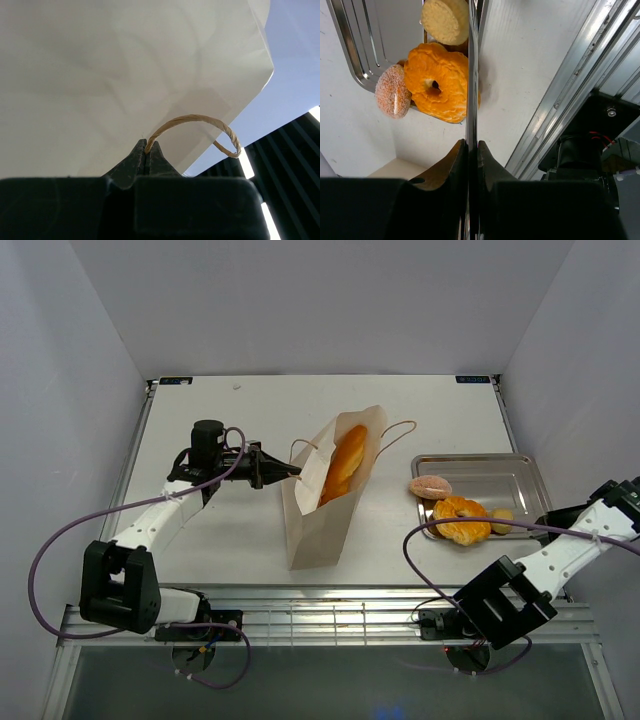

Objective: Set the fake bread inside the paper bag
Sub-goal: Pick up the fake bread from the plate.

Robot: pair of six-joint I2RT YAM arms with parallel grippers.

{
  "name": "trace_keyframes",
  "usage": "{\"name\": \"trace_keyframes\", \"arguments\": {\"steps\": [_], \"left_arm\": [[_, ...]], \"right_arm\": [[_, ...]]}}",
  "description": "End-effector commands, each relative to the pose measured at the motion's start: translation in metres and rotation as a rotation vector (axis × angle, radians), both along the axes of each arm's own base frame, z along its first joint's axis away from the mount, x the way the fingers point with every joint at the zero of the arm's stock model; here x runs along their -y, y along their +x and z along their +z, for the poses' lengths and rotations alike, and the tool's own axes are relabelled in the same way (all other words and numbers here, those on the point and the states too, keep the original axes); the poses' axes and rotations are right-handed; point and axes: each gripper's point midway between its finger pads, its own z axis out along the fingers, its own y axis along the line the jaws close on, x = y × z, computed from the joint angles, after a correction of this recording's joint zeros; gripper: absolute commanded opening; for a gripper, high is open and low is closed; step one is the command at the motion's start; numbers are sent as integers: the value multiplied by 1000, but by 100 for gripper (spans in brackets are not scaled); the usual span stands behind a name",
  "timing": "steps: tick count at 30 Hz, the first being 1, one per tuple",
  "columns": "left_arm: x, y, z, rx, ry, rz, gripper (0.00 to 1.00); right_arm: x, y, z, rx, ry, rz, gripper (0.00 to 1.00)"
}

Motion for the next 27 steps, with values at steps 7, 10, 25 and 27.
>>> {"name": "trace_keyframes", "arguments": {"steps": [7,10,25,27], "left_arm": [[1,3,7,36,-5,-2,0],[1,4,8,49,-2,1,0],[2,6,6,34,-19,-8,0],[3,6,6,34,-23,-9,0]], "right_arm": [[-20,27,-12,180,103,54,15],[-26,40,-9,270,141,58,12],[-11,44,18,255,86,61,23],[-11,42,18,240,92,54,25]]}}
